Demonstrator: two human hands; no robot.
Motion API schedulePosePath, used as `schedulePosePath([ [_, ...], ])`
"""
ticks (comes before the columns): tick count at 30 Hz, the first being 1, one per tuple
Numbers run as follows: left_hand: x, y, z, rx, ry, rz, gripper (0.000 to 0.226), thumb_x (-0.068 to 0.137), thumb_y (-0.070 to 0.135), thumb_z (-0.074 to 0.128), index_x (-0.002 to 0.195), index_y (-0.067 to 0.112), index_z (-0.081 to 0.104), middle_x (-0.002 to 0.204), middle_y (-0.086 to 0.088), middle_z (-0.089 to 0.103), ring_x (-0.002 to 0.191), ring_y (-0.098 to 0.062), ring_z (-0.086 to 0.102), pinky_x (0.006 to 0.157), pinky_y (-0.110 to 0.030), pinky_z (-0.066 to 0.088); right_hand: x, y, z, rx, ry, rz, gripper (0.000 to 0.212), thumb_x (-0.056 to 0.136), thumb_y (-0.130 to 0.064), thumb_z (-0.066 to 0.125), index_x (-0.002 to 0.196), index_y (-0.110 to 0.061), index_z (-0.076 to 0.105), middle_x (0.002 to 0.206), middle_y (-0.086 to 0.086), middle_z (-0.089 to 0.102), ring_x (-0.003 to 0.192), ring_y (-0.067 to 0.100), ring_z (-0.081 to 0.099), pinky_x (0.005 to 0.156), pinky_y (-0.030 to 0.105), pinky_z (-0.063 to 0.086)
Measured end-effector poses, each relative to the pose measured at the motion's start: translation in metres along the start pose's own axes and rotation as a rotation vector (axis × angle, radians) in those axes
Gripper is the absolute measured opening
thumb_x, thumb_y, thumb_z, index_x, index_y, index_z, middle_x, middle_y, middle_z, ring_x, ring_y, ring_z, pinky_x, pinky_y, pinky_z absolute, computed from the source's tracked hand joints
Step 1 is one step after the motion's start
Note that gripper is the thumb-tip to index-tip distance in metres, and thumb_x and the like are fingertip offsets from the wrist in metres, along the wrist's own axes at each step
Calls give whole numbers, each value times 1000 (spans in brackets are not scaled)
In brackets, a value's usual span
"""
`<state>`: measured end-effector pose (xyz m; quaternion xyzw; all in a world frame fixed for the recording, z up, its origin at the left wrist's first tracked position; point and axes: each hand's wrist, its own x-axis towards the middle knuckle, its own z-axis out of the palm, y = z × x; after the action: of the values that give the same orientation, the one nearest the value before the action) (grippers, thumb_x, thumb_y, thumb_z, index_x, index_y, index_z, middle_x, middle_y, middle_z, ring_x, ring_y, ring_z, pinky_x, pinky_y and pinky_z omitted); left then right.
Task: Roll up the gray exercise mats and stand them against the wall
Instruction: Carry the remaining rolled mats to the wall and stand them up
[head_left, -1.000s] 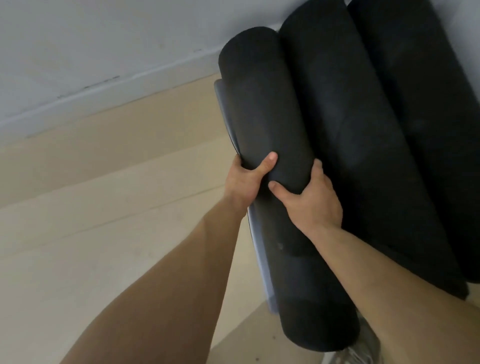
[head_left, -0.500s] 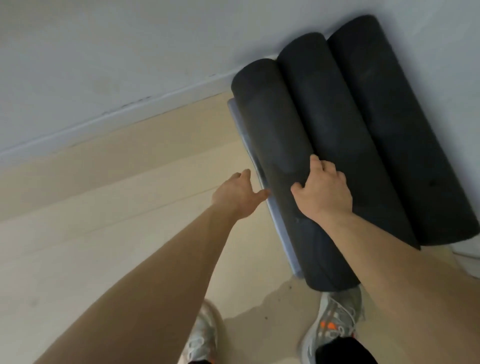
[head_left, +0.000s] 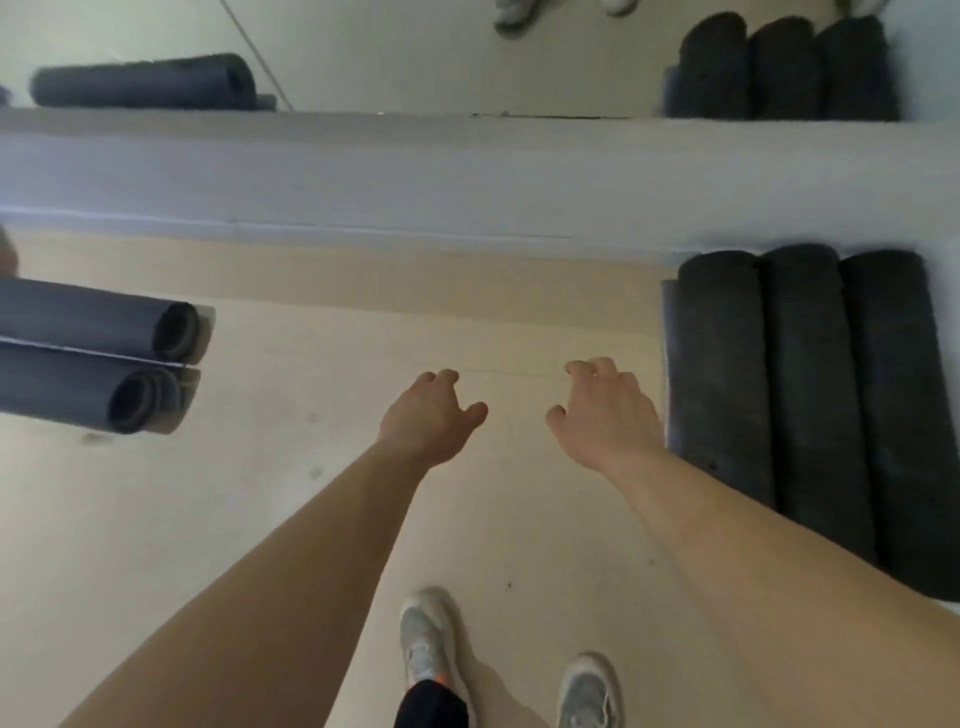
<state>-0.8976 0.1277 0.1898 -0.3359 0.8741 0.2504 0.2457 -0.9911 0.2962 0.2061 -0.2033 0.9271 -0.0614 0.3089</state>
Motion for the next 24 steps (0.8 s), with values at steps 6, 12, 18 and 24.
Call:
schedulePosePath([
  [6, -77, -160, -39, -106, 89, -161, 68, 100, 48, 56, 157, 18, 36, 158, -4, 41, 135, -26, 51, 105, -42, 45, -44, -154, 34, -143, -34, -199, 53, 97, -37, 55, 146, -17, 47, 145, 10, 46, 130, 36, 47, 101, 44, 47],
  [12, -149, -356, -56, -193, 131, -346, 66, 100, 47, 54, 156, 18, 36, 155, -4, 42, 135, -27, 49, 105, -43, 46, -86, -326, 109, -228, -84, -340, 54, 98, -34, 52, 148, -17, 44, 147, 10, 44, 131, 36, 45, 100, 43, 44],
  [18, -214, -534, -77, -238, 124, -425, 66, 100, 46, 53, 157, 18, 33, 157, -3, 40, 135, -26, 48, 103, -41, 46, -135, -493, 194, -281, -147, -464, 59, 99, -36, 51, 154, -20, 38, 154, 8, 38, 134, 34, 42, 102, 42, 43],
  [24, -218, -661, -118, -227, 104, -484, 64, 102, 45, 50, 156, 16, 33, 154, -5, 41, 133, -28, 48, 98, -41, 48, -142, -617, 246, -352, -194, -525, 57, 99, -37, 50, 152, -19, 38, 154, 7, 38, 133, 32, 43, 100, 42, 44],
])
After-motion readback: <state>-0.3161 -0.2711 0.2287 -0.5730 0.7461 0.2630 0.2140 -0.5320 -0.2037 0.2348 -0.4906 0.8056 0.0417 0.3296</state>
